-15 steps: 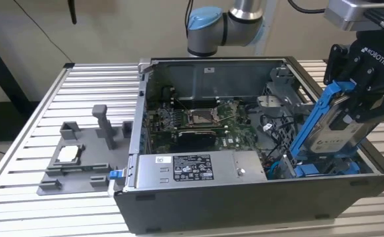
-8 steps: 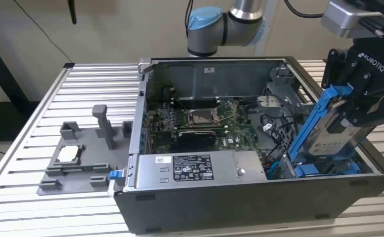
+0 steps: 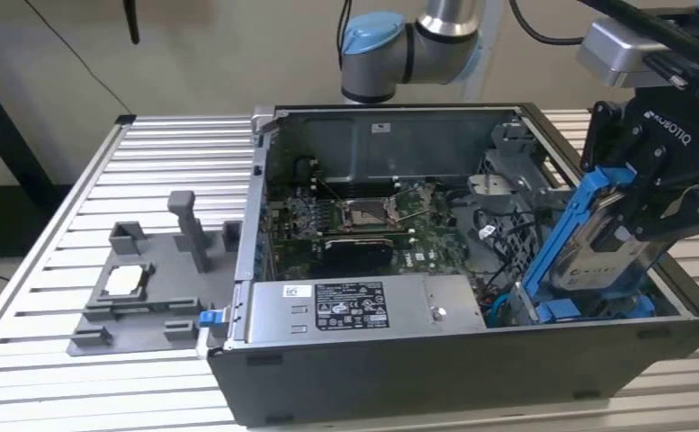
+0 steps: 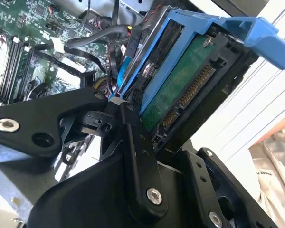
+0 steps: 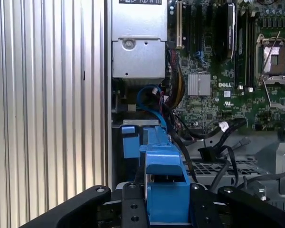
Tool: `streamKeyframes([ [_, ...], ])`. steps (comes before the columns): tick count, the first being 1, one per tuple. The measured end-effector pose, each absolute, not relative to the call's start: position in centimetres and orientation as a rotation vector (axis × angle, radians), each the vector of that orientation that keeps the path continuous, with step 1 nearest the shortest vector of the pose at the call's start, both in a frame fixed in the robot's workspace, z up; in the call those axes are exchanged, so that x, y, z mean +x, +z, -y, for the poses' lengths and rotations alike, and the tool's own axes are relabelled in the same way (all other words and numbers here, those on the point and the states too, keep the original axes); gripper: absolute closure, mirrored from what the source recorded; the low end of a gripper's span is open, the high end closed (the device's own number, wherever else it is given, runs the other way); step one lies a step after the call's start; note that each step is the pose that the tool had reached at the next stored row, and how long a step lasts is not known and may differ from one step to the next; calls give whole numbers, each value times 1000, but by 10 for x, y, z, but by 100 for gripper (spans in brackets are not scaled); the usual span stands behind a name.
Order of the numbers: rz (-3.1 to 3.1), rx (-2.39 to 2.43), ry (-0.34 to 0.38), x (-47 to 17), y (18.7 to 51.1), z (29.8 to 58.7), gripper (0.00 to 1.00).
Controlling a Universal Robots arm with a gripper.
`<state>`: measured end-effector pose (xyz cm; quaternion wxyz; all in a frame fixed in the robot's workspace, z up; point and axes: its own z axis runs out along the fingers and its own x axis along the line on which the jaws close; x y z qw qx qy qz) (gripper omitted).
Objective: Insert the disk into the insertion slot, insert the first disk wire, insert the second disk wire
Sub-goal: 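Insert the disk into the insertion slot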
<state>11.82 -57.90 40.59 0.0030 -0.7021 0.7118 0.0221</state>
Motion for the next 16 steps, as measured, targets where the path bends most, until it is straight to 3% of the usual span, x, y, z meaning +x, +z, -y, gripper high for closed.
streamKeyframes([
  [16, -2232, -2204, 67, 118, 378, 579, 68],
])
